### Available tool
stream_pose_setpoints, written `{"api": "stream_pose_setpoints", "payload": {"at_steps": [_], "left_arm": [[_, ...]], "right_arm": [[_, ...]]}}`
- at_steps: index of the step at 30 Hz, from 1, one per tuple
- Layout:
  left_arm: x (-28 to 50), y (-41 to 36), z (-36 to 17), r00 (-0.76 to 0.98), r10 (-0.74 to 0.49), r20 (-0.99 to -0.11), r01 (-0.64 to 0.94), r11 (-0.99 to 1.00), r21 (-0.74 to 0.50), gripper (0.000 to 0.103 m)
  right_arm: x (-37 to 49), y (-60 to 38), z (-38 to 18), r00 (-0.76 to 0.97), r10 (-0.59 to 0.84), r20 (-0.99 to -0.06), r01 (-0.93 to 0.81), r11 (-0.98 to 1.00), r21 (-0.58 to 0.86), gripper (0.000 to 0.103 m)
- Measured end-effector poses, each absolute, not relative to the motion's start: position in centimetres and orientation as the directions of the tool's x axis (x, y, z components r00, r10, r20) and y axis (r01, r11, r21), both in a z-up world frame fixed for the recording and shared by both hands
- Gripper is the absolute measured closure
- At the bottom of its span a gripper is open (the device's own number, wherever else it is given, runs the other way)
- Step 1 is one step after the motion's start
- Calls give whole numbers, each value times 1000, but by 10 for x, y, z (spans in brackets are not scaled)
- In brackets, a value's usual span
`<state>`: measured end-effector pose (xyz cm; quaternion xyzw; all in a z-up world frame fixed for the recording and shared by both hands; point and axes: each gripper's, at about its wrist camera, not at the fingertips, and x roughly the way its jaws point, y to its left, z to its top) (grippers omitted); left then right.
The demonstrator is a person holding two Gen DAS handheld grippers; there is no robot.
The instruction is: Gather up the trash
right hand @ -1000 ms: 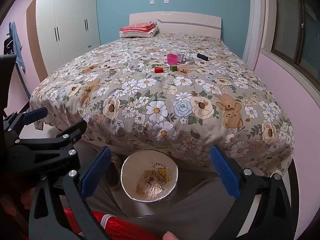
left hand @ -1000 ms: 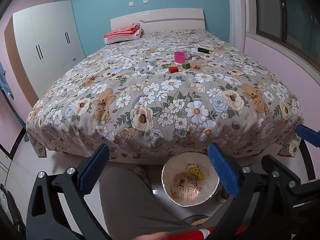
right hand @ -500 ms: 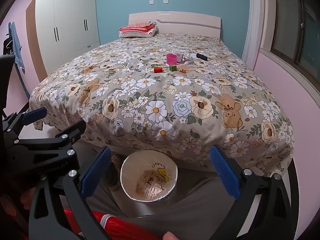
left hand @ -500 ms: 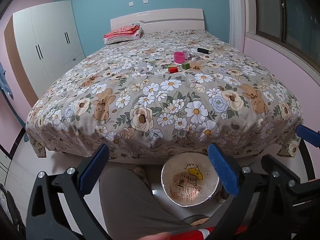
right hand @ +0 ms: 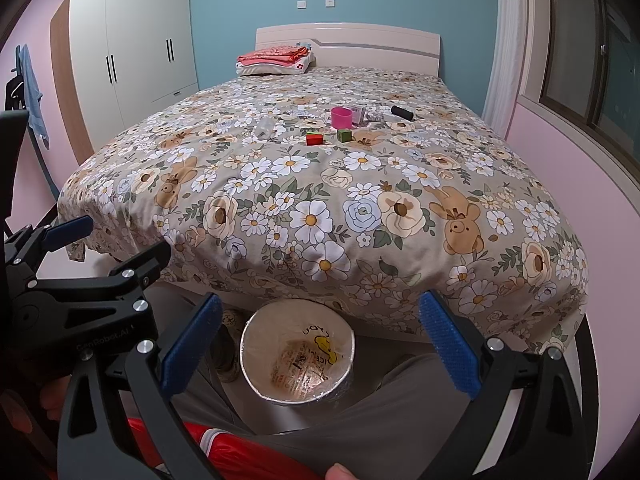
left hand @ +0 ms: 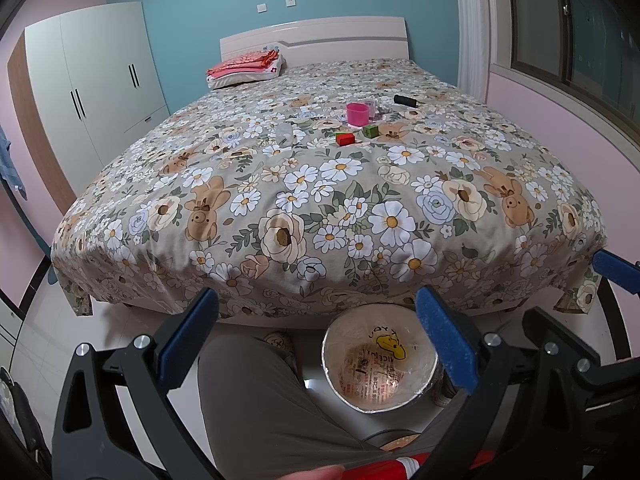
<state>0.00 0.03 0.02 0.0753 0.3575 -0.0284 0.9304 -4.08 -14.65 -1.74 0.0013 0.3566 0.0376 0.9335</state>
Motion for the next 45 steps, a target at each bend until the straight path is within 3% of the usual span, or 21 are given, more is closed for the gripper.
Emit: {"api": "stream_pose_setpoints", "payload": {"at_steps": [45], "left_arm": [[-4,-9,6,742,-25,-670,142,983,120,7]], "right_arm": [[-46,-150,-13,737,128,-664,-74,991,109,3]]}}
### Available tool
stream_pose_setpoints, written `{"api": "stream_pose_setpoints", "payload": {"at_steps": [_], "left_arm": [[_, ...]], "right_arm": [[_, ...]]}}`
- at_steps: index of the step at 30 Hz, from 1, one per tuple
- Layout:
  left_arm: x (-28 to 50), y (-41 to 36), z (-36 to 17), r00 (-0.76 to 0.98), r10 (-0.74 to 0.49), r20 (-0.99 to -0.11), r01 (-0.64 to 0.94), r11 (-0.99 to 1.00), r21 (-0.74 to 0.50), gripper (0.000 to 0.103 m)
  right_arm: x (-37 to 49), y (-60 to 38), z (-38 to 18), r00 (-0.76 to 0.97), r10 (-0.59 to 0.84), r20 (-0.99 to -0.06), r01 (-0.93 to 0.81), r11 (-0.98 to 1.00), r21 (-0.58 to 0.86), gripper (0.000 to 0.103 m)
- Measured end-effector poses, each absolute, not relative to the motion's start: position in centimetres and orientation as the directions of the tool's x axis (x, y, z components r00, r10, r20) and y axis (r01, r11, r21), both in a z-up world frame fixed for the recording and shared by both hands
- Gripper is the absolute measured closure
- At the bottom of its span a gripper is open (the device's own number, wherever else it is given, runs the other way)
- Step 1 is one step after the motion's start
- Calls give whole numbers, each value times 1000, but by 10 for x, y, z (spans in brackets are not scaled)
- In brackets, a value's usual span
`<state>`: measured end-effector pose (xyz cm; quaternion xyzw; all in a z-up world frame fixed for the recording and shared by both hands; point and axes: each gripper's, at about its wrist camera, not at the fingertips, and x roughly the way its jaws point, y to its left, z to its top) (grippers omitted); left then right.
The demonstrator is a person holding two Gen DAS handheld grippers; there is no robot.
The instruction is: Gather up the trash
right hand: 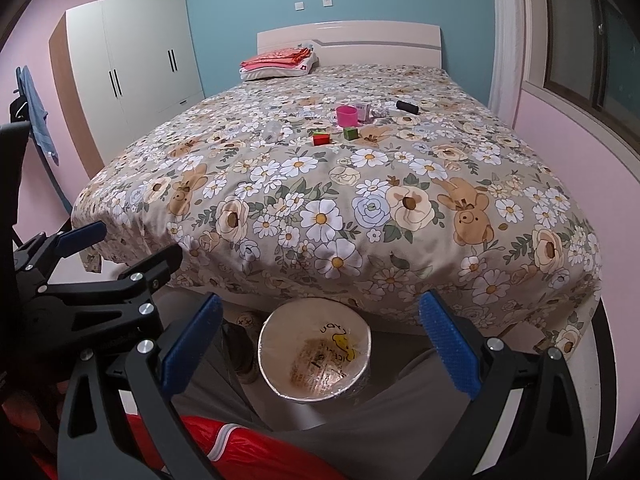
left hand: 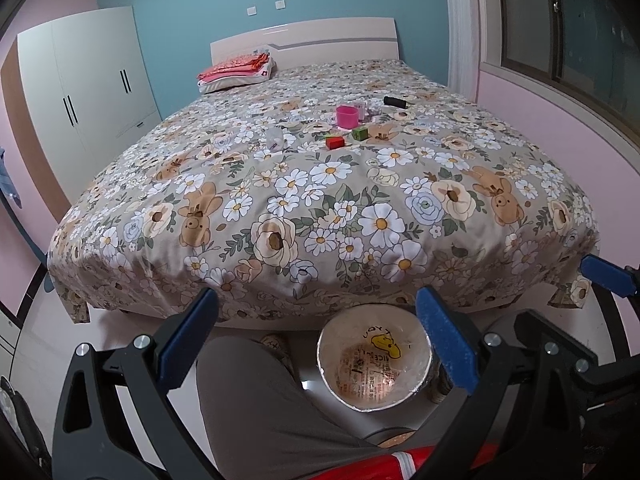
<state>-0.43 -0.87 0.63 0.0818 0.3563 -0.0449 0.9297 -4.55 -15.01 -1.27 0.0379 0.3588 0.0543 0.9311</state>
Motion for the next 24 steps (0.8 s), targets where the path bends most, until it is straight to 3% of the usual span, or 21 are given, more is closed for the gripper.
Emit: {"api": "stream_pose_setpoints", "payload": {"at_steps": [12,24], "left_arm": [[-3,-9,5,738,-27,-675,144,982,118,7],[40,-19,10,731,-110,-674,207,976,66,7]], "right_arm": [[-45,-150,-13,736,132,-664,-79,991,110,3],[-15,-169,-1,766,115,-632,-75,993,90,3]]}}
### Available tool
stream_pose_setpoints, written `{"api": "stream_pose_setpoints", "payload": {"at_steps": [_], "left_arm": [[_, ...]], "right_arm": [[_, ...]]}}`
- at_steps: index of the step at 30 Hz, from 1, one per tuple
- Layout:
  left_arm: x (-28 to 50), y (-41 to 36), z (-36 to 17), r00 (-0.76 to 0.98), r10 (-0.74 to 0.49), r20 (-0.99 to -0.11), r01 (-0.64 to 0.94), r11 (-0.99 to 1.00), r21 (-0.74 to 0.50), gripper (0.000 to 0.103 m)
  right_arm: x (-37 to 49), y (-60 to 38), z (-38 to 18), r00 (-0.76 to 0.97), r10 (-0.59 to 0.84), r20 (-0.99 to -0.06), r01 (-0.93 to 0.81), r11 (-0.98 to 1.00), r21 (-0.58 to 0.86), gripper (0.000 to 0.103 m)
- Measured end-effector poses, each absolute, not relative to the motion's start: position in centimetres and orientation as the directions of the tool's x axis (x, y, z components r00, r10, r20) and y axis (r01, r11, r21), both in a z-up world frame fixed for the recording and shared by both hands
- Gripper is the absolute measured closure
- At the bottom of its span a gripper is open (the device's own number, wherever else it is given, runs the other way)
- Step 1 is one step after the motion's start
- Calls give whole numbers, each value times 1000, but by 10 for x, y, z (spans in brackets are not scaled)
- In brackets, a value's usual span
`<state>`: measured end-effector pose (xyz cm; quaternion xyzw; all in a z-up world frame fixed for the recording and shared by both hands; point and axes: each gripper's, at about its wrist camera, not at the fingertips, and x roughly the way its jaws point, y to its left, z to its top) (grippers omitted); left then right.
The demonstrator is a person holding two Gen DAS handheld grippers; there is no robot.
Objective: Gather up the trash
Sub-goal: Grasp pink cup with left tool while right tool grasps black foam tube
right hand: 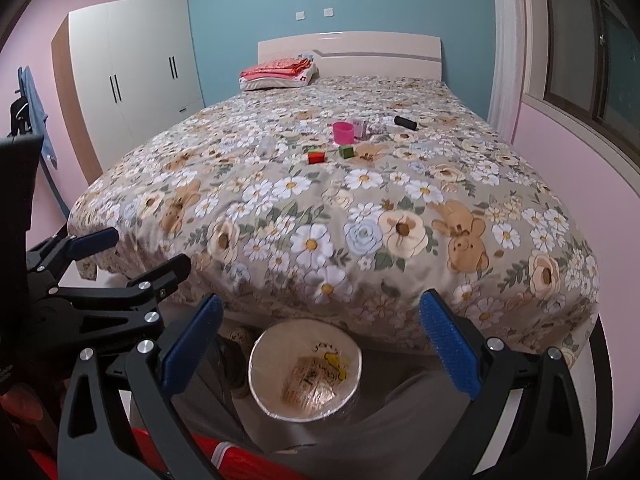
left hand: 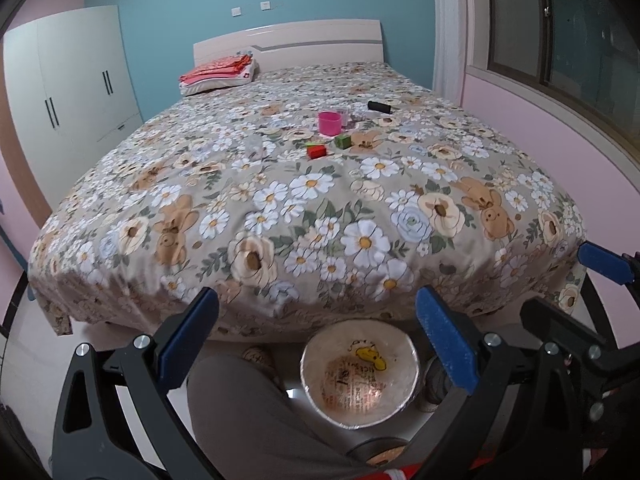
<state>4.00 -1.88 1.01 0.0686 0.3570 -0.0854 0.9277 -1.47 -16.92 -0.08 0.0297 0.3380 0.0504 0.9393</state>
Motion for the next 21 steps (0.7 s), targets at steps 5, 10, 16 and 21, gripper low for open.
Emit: {"api": "stream_pose_setpoints", "payload": {"at_steps": [5,10,16,21], "left_arm": [[83,-24,14,715,-147,-683,220,975,20,7],[146,-25,11,685,-168,-709,187,981,-52,7],[214,-29,2,678,-152,-719,150,986,-66,7],[268,-37,-7,668,-137,-732,128,989,-68,7]], "right_arm": [[21,-185,2,766,100,-635,-58,994,87,3],[69,-201,1,758,79,-647,-41,996,73,3],[132,-220,-4,753,79,-653,-36,996,79,3],[183,-234,-11,746,78,-661,-33,996,80,3]]}}
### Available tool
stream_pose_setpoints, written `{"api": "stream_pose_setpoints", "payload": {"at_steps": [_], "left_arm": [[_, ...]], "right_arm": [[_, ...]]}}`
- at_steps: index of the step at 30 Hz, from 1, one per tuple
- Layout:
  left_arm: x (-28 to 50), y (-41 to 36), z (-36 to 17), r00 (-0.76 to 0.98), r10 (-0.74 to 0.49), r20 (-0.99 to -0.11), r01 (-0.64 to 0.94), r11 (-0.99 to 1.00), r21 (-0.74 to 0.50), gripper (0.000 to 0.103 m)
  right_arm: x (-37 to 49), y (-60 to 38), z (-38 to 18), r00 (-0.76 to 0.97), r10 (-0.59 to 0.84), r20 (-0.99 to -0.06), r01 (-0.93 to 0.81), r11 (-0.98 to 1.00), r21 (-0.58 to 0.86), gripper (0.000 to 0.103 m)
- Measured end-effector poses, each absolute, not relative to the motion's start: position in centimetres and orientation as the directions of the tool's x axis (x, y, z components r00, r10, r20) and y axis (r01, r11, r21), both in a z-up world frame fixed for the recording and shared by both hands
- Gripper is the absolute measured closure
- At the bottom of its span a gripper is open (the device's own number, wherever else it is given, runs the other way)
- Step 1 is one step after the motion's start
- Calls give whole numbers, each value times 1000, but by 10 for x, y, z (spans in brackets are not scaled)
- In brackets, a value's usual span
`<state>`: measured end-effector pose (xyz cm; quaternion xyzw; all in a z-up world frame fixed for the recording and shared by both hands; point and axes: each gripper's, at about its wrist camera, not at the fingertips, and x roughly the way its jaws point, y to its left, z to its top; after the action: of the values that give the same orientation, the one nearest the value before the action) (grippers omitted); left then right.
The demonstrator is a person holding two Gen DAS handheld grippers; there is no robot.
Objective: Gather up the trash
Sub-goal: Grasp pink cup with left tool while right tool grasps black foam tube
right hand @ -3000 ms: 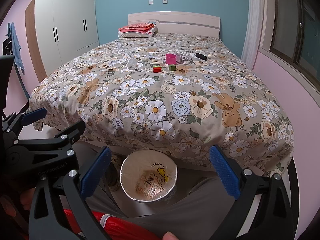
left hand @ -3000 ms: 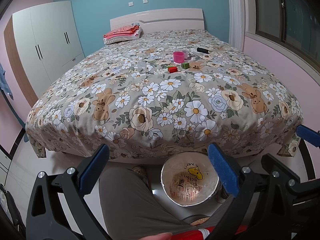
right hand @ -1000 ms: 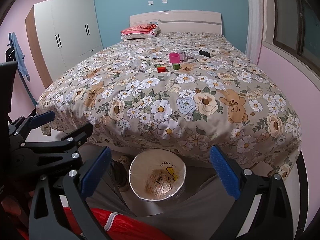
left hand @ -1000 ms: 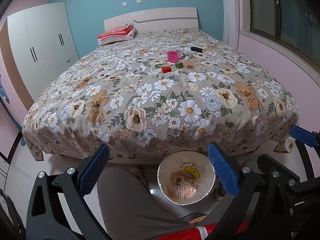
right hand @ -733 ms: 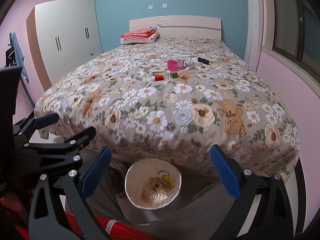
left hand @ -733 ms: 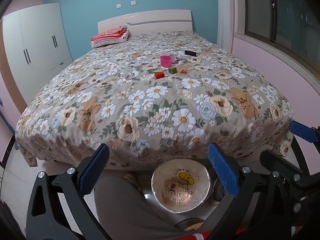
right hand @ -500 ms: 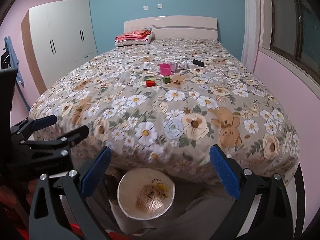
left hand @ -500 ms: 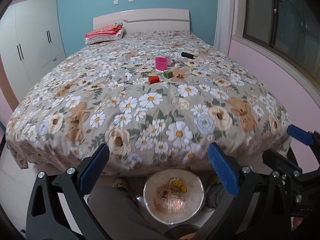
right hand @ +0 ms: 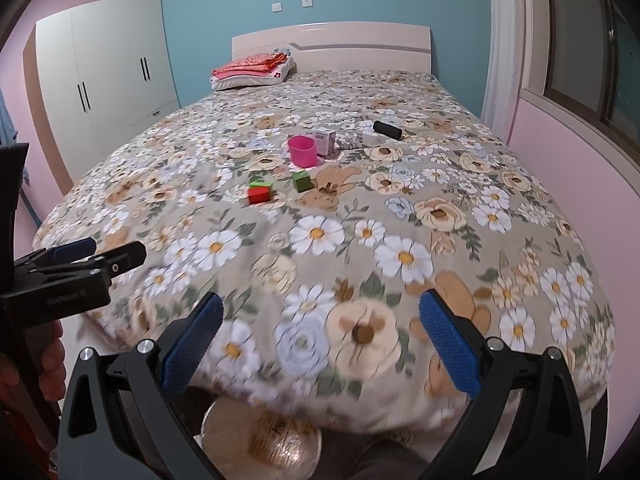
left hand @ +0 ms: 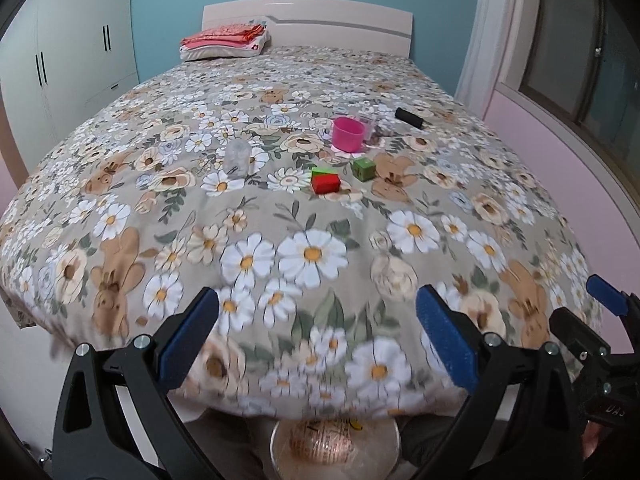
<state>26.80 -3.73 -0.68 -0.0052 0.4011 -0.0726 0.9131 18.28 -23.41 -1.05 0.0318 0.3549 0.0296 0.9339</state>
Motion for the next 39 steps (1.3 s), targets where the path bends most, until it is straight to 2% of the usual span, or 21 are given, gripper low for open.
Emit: {"api": "stream_pose_setpoints", "payload": {"at_steps": [23,35,39], "left_arm": [[496,-77,-36,673,-98,-733,95,994,-45,7],[607,-117,-81,650,-132,-748,135,989,-56,7],[641,-122,-103,609,-171,-774,150,984,-100,7]], "right_arm": [[389,-273,-47,730,17,-683,11,999,36,3],[511,-302,-74,723,-39,-690,42,999,-12,3],[549,-311,-86,712,-54,-701,51,998,-26,3]]}}
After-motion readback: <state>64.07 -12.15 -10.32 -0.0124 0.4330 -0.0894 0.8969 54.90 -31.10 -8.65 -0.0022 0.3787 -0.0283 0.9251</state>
